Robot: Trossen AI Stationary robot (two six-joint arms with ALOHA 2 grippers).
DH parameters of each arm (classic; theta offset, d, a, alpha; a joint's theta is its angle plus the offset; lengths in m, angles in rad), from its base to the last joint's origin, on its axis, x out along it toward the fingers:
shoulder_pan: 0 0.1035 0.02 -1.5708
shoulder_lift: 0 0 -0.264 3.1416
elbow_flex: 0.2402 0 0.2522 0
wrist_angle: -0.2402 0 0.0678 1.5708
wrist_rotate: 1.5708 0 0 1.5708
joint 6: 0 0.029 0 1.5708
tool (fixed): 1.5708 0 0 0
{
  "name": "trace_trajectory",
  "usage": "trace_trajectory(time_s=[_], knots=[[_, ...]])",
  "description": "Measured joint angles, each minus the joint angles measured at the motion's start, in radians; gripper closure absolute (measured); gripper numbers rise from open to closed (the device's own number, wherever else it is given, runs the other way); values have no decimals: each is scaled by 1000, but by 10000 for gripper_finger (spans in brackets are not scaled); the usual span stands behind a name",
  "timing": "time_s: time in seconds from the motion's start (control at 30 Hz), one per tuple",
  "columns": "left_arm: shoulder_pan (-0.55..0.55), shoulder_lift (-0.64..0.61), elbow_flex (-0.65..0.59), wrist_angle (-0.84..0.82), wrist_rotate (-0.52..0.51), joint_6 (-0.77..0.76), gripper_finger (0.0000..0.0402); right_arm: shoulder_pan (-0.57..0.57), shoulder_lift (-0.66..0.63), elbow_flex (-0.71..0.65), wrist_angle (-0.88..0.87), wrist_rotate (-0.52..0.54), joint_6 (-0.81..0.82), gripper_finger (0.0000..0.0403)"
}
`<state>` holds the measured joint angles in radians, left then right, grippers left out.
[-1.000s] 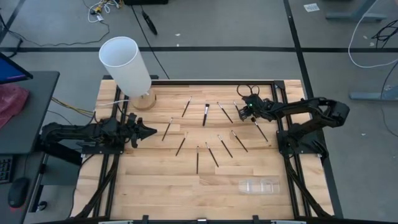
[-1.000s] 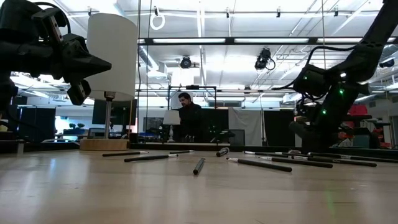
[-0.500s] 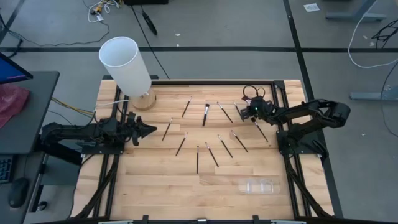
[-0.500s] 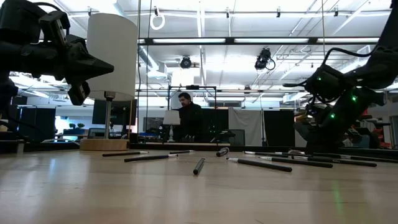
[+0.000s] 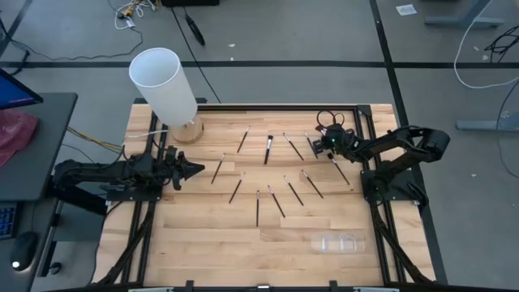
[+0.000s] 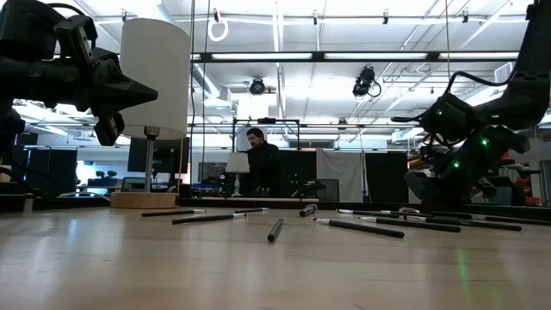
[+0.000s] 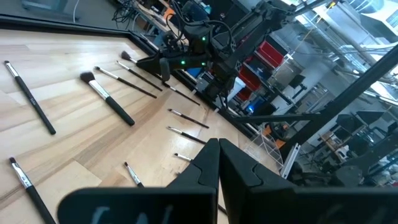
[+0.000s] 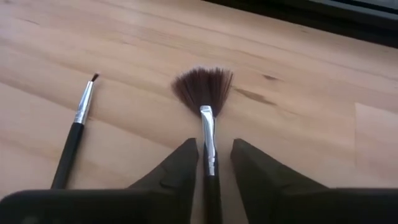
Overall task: Pick & Place Makeup Supplies
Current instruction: Put the silver makeup brush into the transparent organizer
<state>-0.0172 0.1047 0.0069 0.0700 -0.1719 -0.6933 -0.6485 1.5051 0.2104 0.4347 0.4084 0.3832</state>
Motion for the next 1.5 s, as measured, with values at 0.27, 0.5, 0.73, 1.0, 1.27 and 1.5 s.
trace_trajectory(time_s=[0.27,0.5,0.73,1.0,1.27,1.5], knots=[[0,0,0,0,0,0,394,-2,-1,-24,32,-12,-8,272],[0,0,0,0,0,0,394,-4,-2,-65,100,-32,2,323],[0,0,0,0,0,0,394,0,33,-67,141,-18,1,374],[0,0,0,1,-10,1,394,54,55,-67,165,33,4,388],[0,0,0,5,-78,32,394,133,62,-74,225,34,-29,389],[0,0,0,6,-82,117,394,151,64,-76,328,-22,-104,391]])
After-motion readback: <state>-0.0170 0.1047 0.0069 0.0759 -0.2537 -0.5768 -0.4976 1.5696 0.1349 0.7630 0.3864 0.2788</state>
